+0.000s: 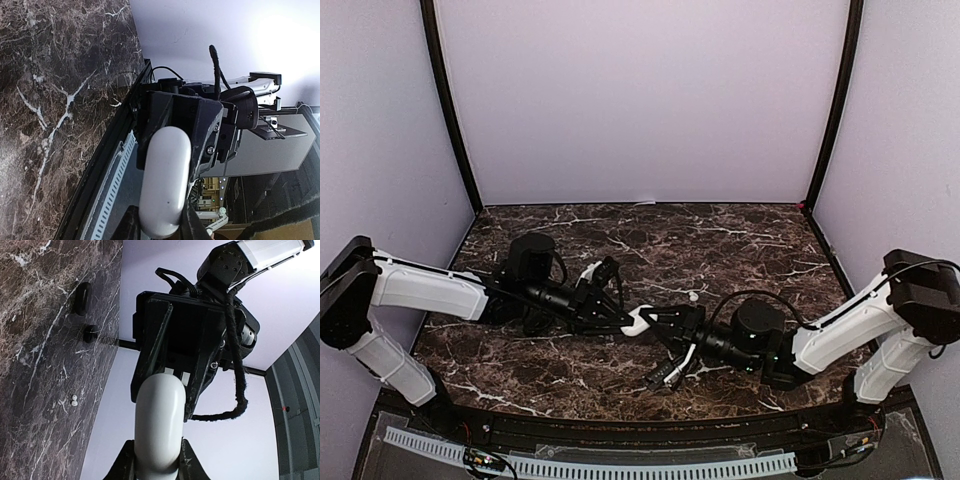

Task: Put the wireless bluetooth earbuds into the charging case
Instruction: Pass from the right arm to the left, then pass from the left arm to the right

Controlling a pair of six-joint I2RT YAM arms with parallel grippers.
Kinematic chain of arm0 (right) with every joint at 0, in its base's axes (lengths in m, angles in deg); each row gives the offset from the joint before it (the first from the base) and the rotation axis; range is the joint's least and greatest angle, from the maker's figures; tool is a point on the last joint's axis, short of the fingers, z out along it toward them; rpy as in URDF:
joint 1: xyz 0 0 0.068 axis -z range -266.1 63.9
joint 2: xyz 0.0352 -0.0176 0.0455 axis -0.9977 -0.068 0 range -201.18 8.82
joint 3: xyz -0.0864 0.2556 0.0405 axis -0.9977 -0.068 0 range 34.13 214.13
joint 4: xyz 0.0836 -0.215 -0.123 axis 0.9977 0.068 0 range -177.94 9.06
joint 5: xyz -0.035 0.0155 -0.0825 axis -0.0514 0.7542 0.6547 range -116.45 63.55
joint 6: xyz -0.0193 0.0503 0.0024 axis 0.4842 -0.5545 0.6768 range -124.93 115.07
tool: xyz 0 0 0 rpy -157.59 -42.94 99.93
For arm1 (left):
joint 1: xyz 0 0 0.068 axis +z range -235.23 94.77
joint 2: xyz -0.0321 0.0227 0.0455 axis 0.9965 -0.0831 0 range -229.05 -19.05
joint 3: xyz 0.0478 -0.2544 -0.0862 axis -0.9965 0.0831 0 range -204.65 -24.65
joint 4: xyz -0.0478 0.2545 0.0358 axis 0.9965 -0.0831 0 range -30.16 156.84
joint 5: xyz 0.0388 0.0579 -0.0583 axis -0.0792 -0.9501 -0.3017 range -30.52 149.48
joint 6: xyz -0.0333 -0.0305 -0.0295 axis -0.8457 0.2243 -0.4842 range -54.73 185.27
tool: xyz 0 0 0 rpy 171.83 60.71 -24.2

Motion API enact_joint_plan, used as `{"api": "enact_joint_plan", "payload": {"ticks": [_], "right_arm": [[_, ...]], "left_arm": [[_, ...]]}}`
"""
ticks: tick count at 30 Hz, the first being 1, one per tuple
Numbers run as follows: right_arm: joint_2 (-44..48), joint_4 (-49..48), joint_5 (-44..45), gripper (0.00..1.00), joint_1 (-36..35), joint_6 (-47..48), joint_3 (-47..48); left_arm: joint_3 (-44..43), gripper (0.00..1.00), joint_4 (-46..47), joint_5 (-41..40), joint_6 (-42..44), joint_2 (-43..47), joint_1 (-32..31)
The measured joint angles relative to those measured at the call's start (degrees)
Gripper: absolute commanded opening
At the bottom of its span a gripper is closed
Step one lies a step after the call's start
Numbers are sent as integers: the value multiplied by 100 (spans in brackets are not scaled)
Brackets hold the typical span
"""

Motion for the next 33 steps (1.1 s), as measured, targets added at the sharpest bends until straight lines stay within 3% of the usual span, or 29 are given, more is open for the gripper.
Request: {"api": "enact_joint_plan", "payload": {"ticks": [2,5,7,13,18,22,28,33], "right_arm": [[-17,-114,0,42,0,-15,-35],[-39,-258,-96,85,-9,-79,-76],[-39,-428,-175,95,-20,-173,-168],[111,-918,-326,99,-42,-673,-699],[778,-973,-481,99,-46,-1792,-1172],[1541,-201,-649,99,-46,-3499,-1064],[2210,1274,-951,99,-59,-6773,-341],[2371,2109,-330,99,-55,-9805,-125]], "left_arm": [[9,18,83,26,-28,0,0],[48,18,315,33,-155,-2,-13],[107,17,570,39,-258,-2,-11],[348,17,1113,39,-472,0,103],[518,16,1366,-42,-496,107,297],[581,15,1432,-236,-348,317,393],[581,15,1320,-798,332,688,404],[638,15,1357,-1469,807,892,393]]}}
